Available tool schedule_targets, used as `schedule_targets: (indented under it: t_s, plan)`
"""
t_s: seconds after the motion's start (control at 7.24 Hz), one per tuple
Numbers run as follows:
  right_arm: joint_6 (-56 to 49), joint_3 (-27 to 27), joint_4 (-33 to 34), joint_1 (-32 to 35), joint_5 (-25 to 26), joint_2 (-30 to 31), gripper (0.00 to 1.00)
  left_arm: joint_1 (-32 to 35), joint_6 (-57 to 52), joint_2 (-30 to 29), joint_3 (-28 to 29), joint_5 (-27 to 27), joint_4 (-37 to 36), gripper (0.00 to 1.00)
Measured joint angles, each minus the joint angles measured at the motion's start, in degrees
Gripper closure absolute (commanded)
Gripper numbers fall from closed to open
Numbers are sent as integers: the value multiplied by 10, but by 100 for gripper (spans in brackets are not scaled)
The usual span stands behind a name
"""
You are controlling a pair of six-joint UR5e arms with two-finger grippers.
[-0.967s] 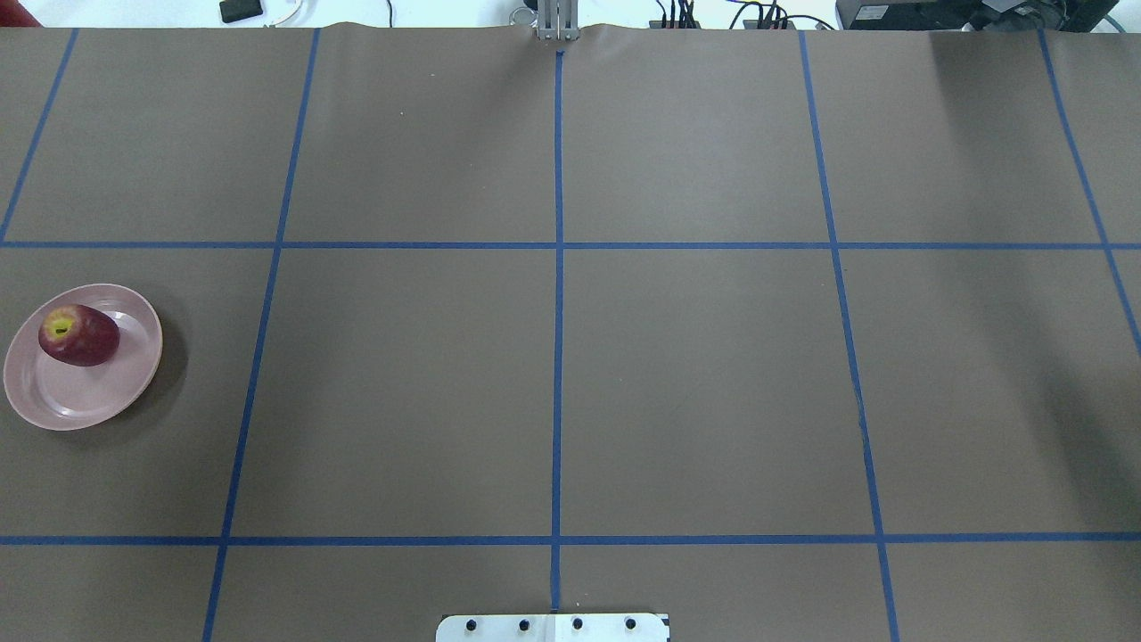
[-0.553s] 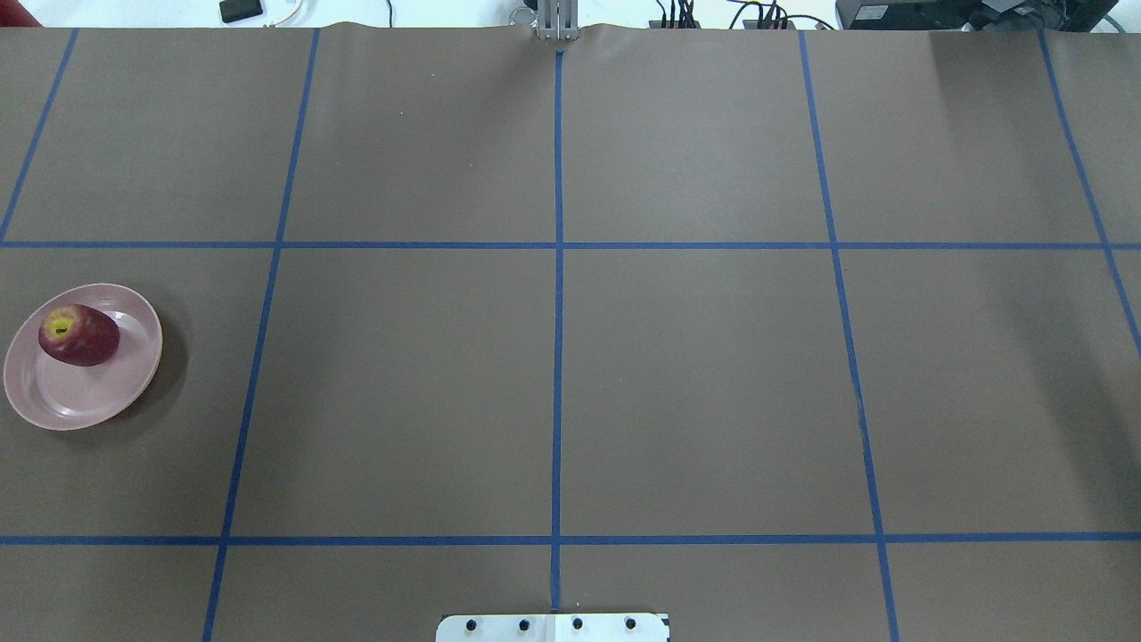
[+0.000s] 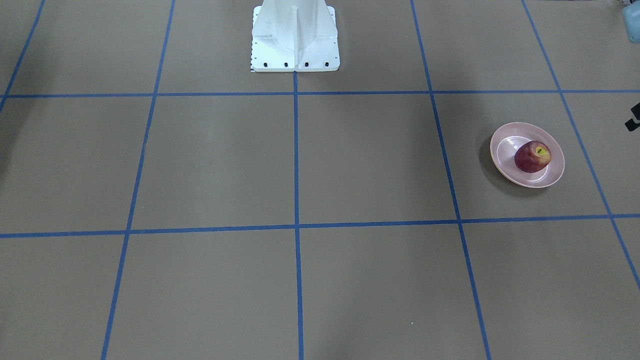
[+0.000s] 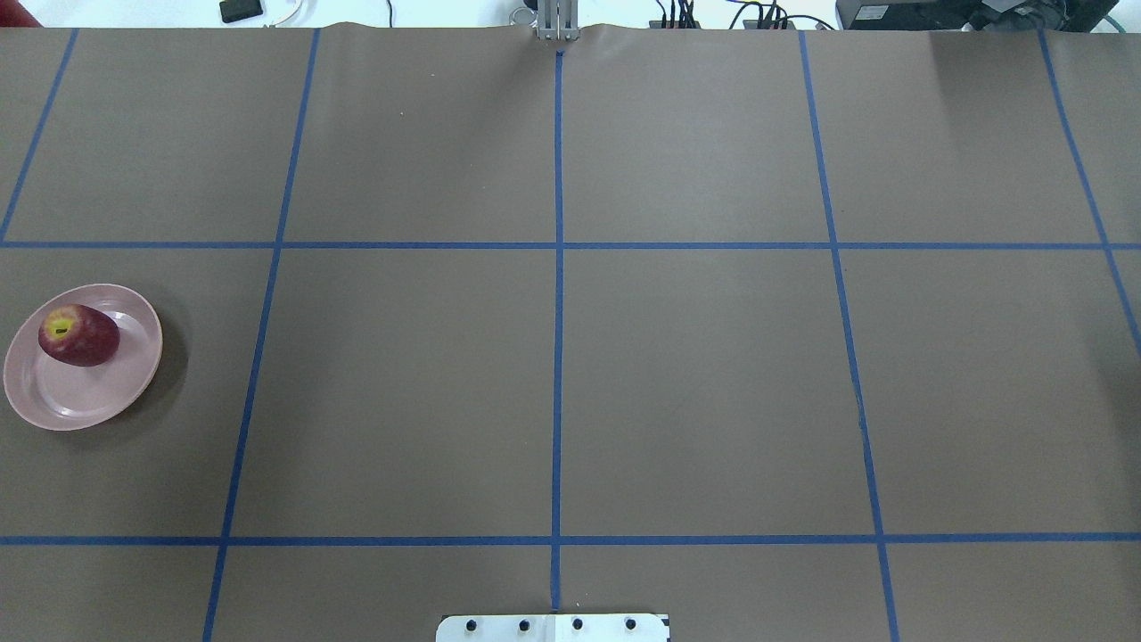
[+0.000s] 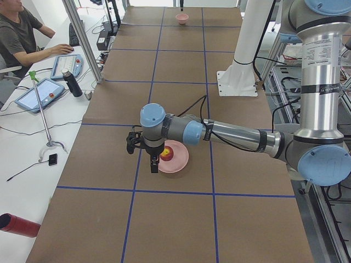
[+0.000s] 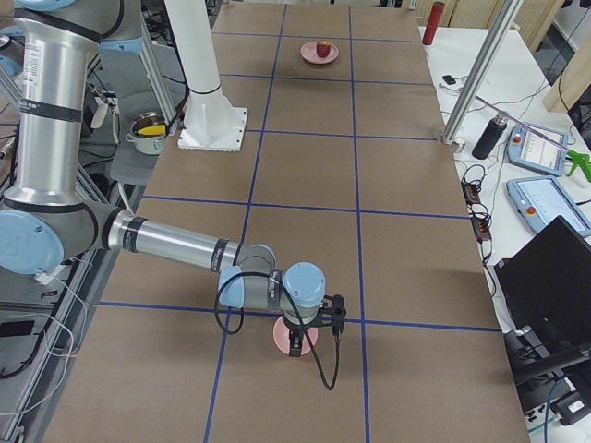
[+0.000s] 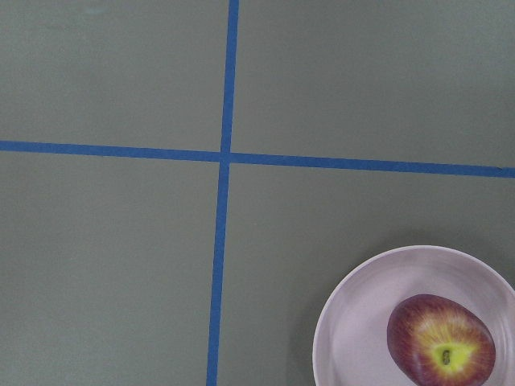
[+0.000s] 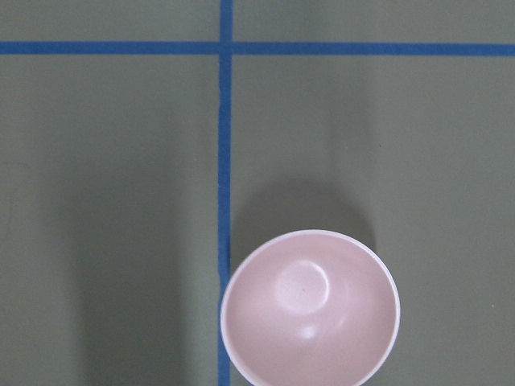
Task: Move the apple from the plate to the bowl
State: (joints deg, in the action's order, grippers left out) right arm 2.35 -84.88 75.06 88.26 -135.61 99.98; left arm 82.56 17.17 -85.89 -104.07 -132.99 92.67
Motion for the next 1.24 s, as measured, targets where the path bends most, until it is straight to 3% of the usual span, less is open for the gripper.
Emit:
schedule_targets:
  t_s: [0.28,0.69,1.24]
  plan:
    - [50,35,-53,0,-4,-3,0,0,2,0,-4,0,0,2]
    - [64,84,-61,-2,-5,-23,0,0,3,-2,-9,1,-1,2]
    - [49,101,-80,-20,-1,-21,0,0,4,-5,-10,0,-1,2]
